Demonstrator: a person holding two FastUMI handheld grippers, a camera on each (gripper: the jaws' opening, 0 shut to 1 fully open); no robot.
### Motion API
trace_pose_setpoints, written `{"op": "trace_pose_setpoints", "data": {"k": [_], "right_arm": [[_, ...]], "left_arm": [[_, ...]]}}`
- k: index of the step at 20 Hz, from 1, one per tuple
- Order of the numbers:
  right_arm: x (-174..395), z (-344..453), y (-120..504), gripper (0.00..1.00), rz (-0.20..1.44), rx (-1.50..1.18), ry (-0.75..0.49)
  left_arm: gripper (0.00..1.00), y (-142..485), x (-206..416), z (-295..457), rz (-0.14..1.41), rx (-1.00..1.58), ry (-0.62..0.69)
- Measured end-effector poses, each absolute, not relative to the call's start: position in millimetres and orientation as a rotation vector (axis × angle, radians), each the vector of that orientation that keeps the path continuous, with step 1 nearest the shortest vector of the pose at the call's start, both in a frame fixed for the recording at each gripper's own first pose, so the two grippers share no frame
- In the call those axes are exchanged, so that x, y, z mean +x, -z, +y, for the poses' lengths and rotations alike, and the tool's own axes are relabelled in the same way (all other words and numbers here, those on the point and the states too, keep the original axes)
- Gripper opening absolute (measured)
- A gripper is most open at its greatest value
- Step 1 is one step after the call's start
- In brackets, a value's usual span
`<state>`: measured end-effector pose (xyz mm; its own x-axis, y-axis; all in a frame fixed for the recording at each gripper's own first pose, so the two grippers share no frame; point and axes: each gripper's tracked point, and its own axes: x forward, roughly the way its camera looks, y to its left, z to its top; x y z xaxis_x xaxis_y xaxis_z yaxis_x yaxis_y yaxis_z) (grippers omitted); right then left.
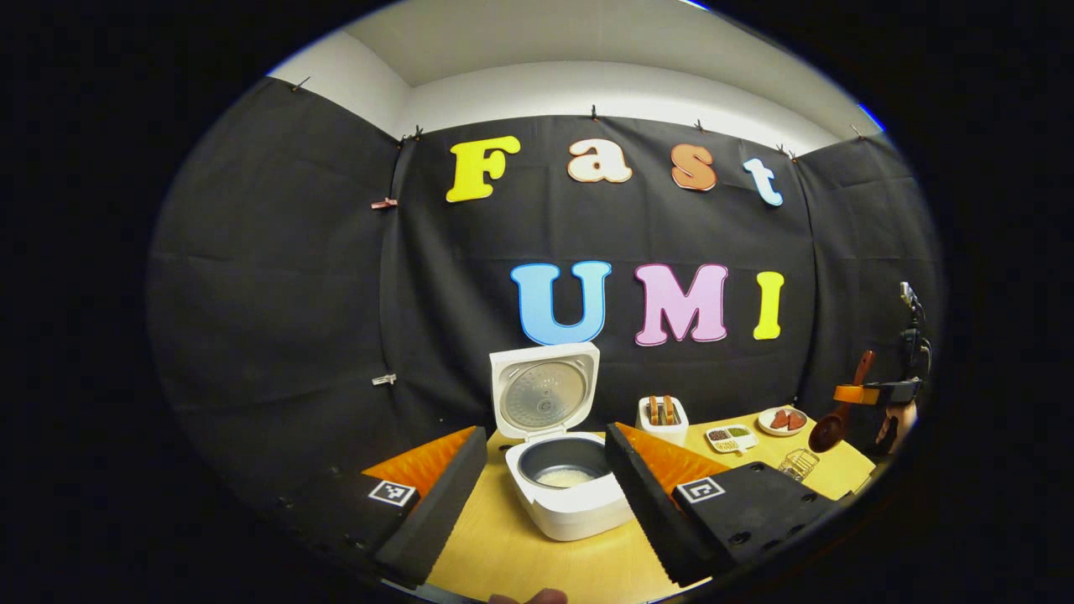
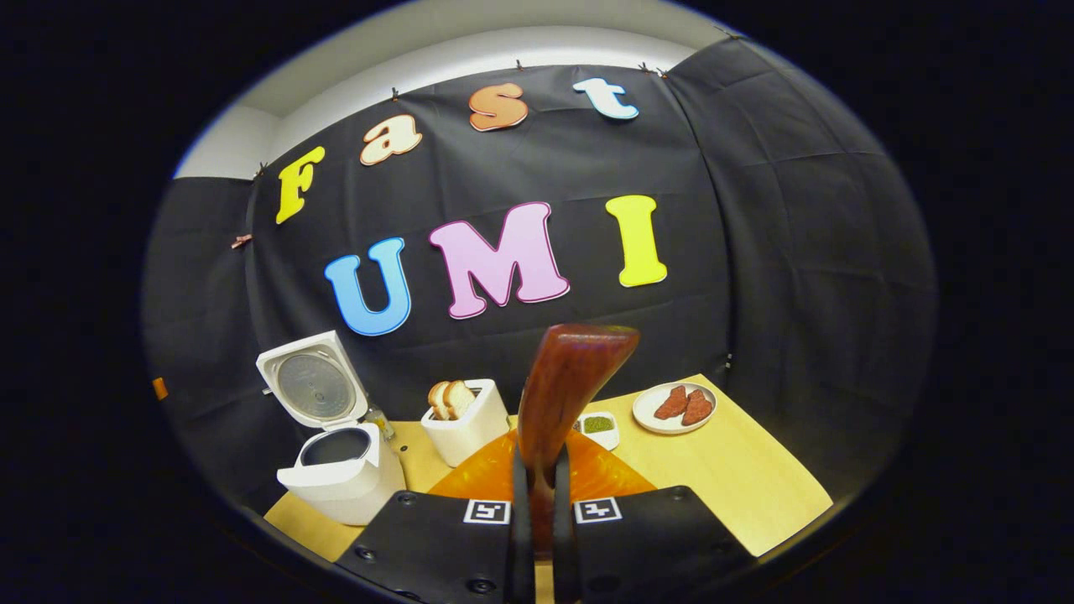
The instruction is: Close the left gripper, press the button to open the rice cooker; take a wooden spoon from the chopstick holder with the right hand, scoop a spoonful of rice and pour it into the rice cooker, then put the wooden spoon back into the chopstick holder.
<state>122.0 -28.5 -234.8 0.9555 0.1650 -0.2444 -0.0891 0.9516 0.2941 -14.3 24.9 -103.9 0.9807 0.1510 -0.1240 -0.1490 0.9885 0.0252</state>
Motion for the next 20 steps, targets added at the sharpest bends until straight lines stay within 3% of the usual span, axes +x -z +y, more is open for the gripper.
{"op": "trace_pose_setpoints", "data": {"k": [9,20], "right_arm": [[111,70,272,0.13,0.359,0.203,-0.236],[131,101,356,0.13,0.436,-0.005,-0.208]], "left_arm": [[0.97,114,-11,41,0.137,-0.015,-0.097],[0.97,130,8,69,0.179,-0.017,-0.101]]}}
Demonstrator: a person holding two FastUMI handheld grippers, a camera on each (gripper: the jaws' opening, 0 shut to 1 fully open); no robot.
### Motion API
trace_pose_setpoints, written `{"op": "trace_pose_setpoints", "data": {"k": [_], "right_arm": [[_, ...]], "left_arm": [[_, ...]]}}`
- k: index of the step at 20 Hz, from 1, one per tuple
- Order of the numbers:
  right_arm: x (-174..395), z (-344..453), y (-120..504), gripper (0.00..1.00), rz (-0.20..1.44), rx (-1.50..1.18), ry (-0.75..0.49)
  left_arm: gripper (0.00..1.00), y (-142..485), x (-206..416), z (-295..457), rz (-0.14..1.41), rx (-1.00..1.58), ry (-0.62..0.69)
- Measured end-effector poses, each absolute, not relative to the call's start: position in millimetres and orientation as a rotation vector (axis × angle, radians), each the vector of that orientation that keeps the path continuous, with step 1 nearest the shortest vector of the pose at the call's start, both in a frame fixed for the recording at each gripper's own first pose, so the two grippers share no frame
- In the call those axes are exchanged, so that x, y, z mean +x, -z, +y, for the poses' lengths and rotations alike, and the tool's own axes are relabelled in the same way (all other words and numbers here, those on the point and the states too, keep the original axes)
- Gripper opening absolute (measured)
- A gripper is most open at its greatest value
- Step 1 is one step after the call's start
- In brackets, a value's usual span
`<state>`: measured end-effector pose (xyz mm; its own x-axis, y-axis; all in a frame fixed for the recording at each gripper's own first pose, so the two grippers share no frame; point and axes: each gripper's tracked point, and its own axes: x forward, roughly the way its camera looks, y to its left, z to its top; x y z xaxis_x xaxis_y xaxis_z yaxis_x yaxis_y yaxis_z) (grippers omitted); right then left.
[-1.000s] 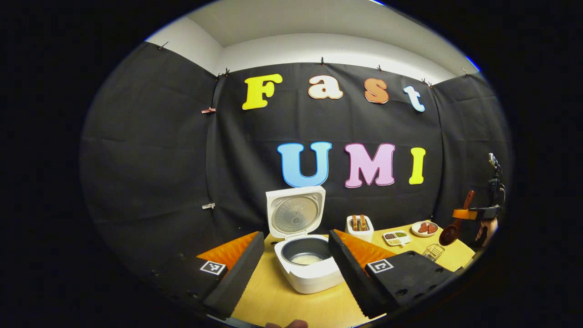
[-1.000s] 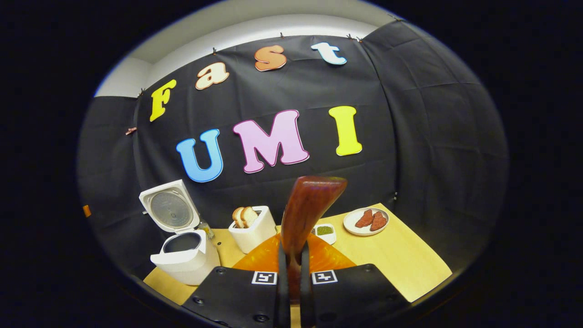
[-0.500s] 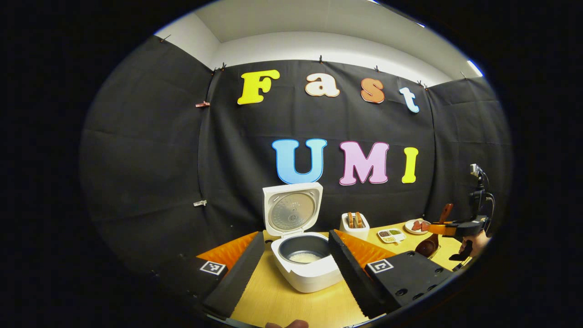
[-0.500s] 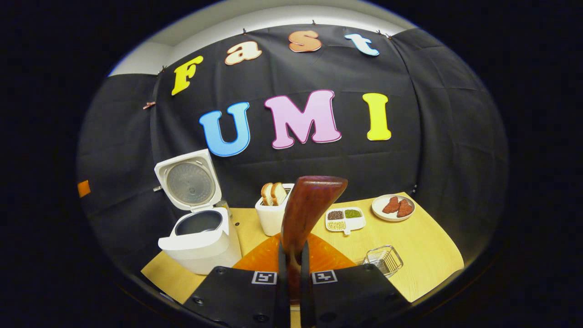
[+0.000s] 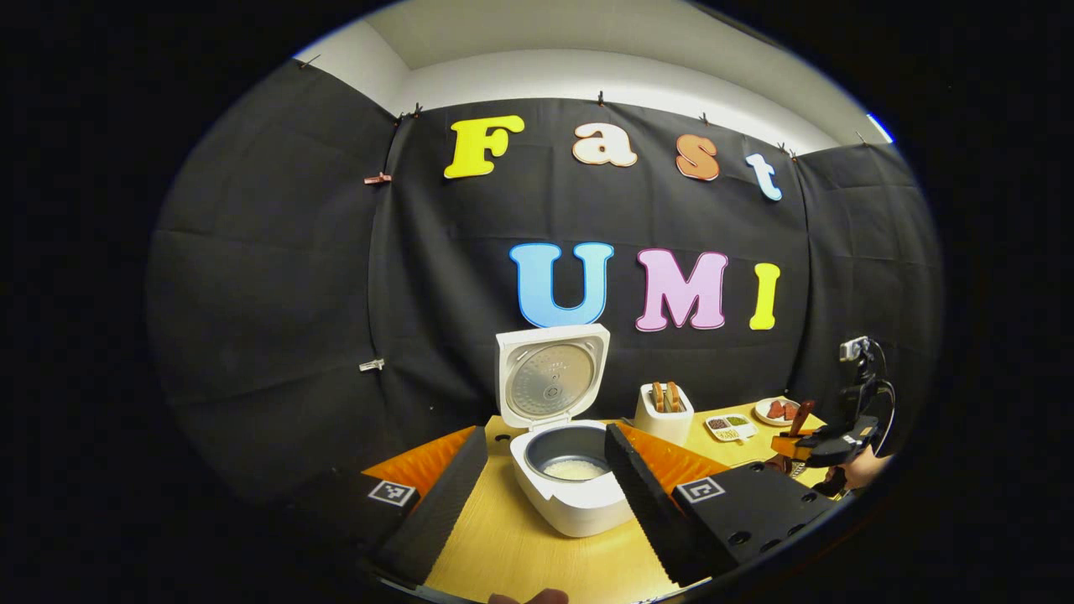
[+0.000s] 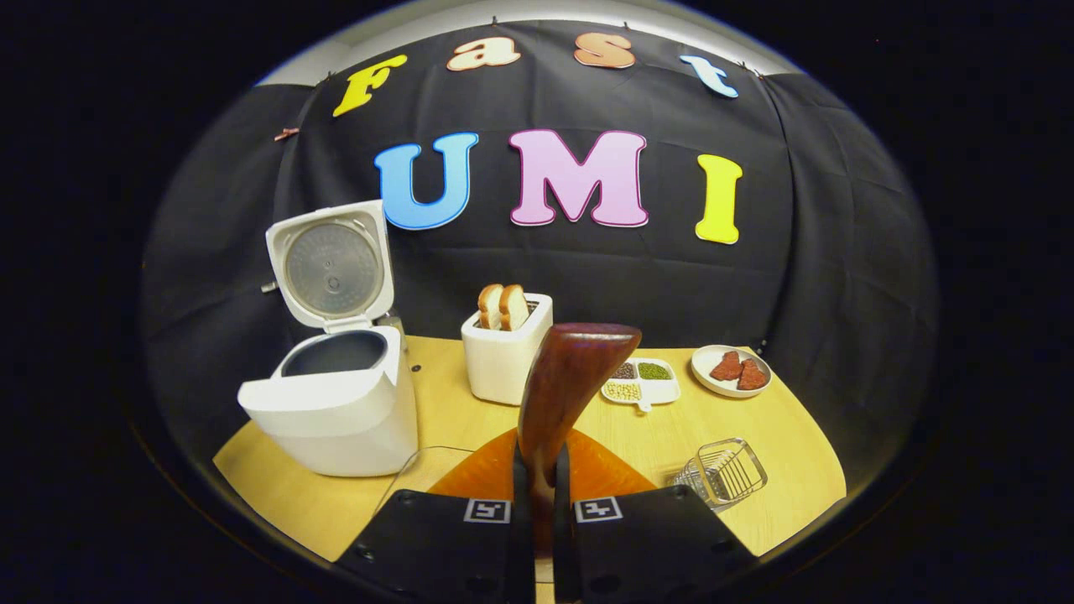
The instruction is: Close the left gripper, press the button to open the rice cooker; take a wooden spoon from the chopstick holder with the right hand, scoop a spoonful of rice and pour it into the rice cooker, then put the wooden spoon back into the chopstick holder.
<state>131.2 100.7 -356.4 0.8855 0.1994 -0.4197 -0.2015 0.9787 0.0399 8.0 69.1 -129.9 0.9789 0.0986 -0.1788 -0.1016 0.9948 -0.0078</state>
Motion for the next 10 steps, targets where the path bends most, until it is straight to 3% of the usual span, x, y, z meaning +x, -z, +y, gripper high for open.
{"op": "trace_pose_setpoints", "data": {"k": [10], "right_arm": [[133,120,430,0.13,0.493,-0.332,-0.185]], "left_arm": [[0.97,144,18,89,0.223,0.002,-0.093]]}}
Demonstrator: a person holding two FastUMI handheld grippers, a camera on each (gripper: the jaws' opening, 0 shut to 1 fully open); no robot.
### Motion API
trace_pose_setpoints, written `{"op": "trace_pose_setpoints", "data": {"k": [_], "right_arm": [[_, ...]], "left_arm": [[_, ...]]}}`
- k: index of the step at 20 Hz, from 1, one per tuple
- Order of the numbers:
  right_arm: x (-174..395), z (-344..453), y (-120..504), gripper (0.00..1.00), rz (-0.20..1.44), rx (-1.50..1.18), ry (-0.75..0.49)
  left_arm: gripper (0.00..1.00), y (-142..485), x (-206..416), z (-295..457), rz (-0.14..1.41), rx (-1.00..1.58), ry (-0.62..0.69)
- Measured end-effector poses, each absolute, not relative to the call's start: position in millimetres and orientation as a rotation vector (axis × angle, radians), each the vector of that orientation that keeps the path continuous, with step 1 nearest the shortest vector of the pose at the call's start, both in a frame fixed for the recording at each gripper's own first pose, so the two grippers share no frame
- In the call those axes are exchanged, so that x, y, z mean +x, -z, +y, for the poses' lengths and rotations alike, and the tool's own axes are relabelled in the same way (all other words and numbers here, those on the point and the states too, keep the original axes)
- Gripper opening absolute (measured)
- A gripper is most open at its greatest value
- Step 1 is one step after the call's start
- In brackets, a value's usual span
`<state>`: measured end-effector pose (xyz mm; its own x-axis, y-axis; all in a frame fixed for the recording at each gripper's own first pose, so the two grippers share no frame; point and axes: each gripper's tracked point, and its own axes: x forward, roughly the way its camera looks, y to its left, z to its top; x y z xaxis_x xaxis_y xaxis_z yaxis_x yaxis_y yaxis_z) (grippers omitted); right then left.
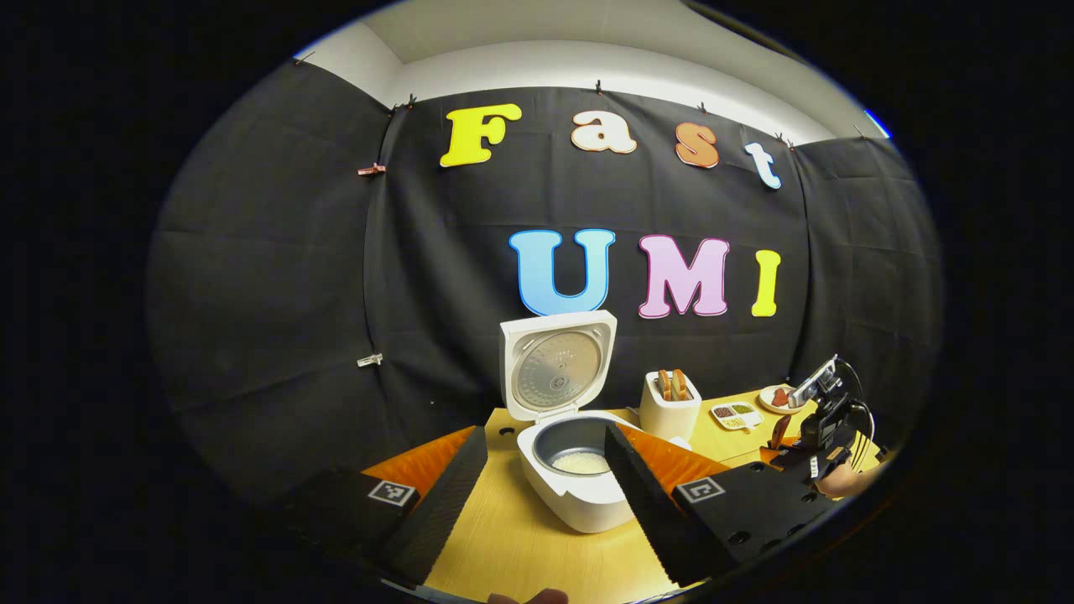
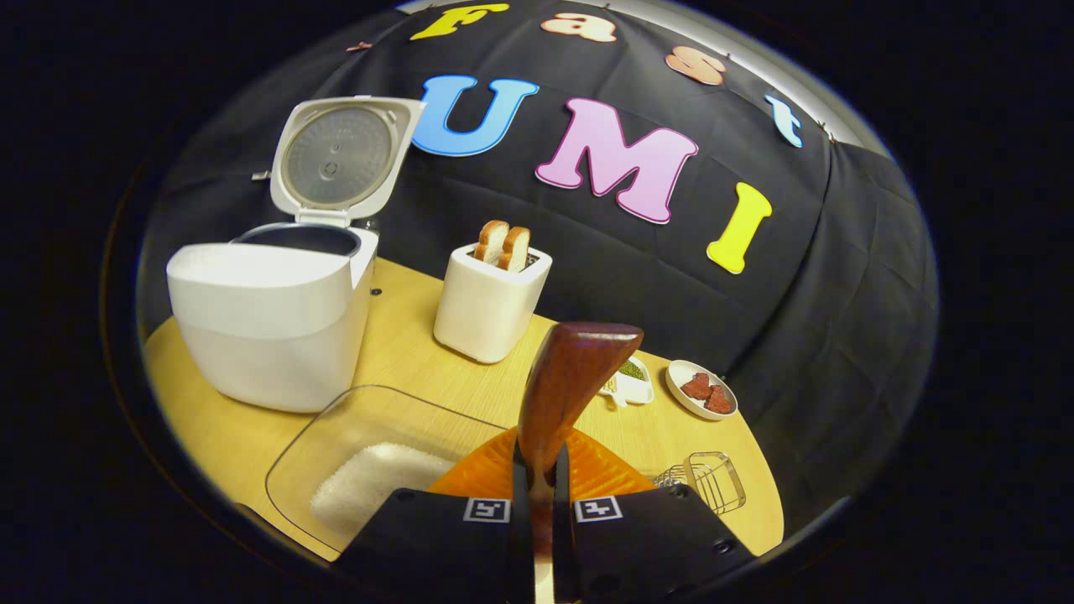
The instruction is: Close the left gripper, press the button to open the rice cooker; take a wooden spoon from the chopstick holder with the right hand, scoop a spoonful of rice and pour it into the rice cooker, then put the wooden spoon back into the chopstick holder.
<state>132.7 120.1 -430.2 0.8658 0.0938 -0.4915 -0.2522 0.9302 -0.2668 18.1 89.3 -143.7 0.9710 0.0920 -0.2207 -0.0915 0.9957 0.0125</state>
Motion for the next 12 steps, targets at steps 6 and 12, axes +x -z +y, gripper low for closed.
{"op": "trace_pose_setpoints", "data": {"k": [6,12], "right_arm": [[113,173,447,0.13,0.572,-0.114,-0.221],[114,155,450,0.13,0.687,0.299,-0.112]], "left_arm": [[0.97,147,19,102,0.238,-0.001,-0.114],[0.97,146,16,103,0.237,-0.007,-0.121]]}}
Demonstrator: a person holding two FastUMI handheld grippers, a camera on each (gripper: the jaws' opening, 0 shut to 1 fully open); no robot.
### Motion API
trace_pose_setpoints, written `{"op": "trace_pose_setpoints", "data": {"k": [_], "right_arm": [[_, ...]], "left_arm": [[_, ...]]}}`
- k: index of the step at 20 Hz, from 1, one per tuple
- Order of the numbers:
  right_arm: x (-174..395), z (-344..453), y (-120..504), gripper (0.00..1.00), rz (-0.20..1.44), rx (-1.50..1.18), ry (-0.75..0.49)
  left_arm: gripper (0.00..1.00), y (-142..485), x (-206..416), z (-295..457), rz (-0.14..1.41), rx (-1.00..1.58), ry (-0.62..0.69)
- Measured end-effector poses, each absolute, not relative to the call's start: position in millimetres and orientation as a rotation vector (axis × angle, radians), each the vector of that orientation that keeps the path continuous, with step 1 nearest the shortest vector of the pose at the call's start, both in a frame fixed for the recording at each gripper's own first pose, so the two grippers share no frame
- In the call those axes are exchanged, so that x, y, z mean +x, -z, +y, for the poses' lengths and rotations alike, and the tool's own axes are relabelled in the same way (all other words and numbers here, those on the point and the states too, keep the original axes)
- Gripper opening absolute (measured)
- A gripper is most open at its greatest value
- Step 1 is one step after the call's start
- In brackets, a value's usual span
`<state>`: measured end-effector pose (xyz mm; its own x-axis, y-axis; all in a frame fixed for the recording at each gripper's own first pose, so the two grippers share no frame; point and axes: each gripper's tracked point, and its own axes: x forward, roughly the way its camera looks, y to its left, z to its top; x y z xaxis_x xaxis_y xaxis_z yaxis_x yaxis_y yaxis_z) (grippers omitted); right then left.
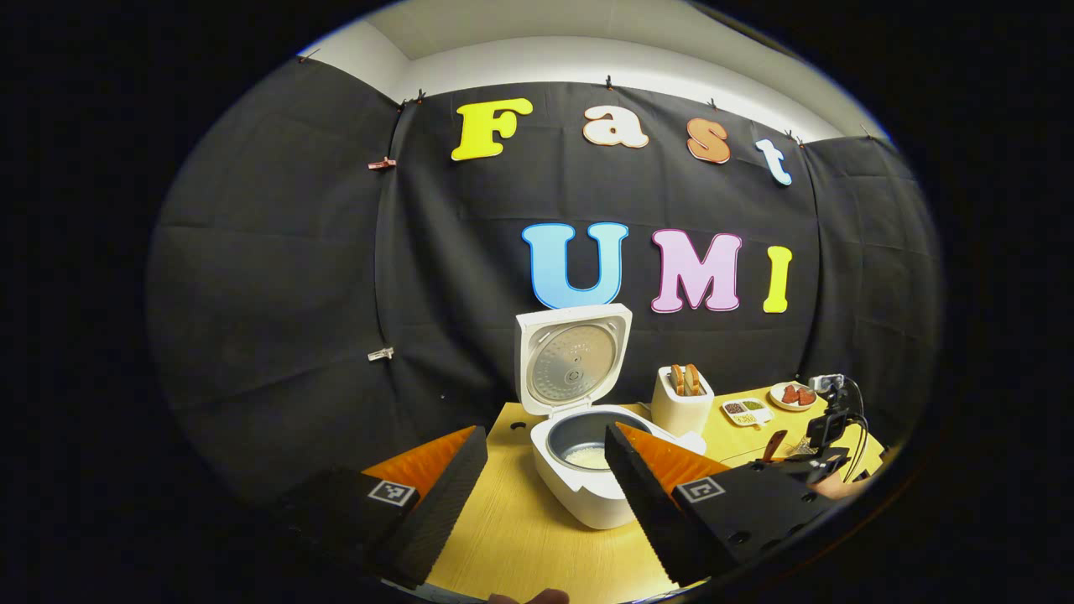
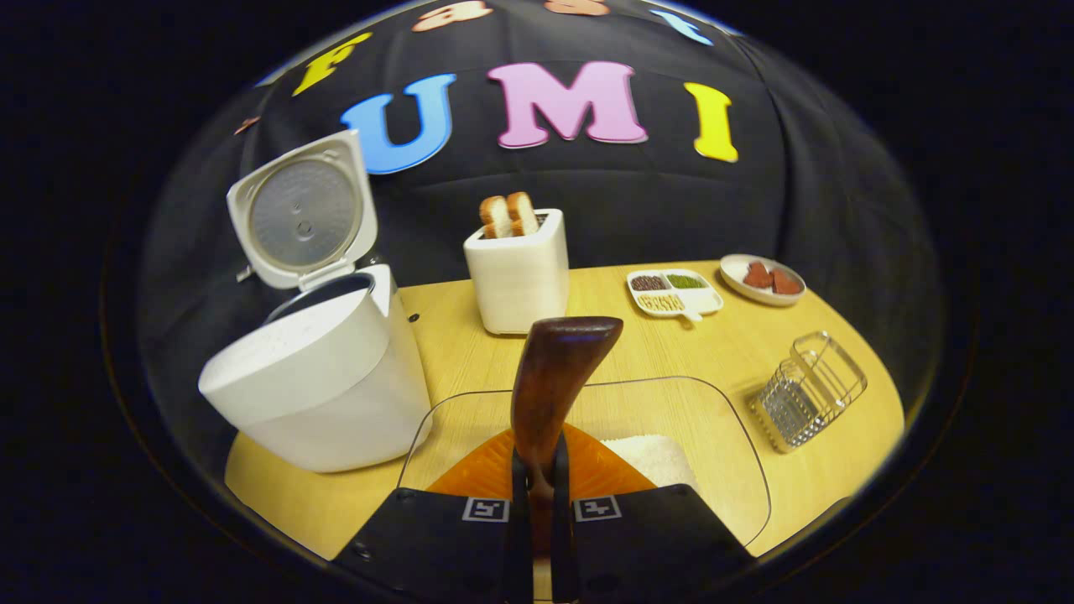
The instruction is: Close the left gripper, press the button to open the rice cooker; take a wooden spoon from the chopstick holder with the right hand, scoop a spoonful of rice and pour it into the rice cooker, then put the wooden spoon back into the chopstick holder.
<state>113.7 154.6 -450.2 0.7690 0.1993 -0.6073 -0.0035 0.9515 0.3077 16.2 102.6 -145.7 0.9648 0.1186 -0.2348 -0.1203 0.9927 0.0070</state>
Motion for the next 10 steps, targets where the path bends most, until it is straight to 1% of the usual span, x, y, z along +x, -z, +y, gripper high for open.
{"op": "trace_pose_setpoints", "data": {"k": [3,10], "right_arm": [[117,133,448,0.13,0.7,0.484,-0.056],[126,103,417,0.13,0.642,0.649,-0.035]], "left_arm": [[0.97,143,14,102,0.235,0.001,-0.124],[0.97,137,6,96,0.226,-0.009,-0.139]]}}
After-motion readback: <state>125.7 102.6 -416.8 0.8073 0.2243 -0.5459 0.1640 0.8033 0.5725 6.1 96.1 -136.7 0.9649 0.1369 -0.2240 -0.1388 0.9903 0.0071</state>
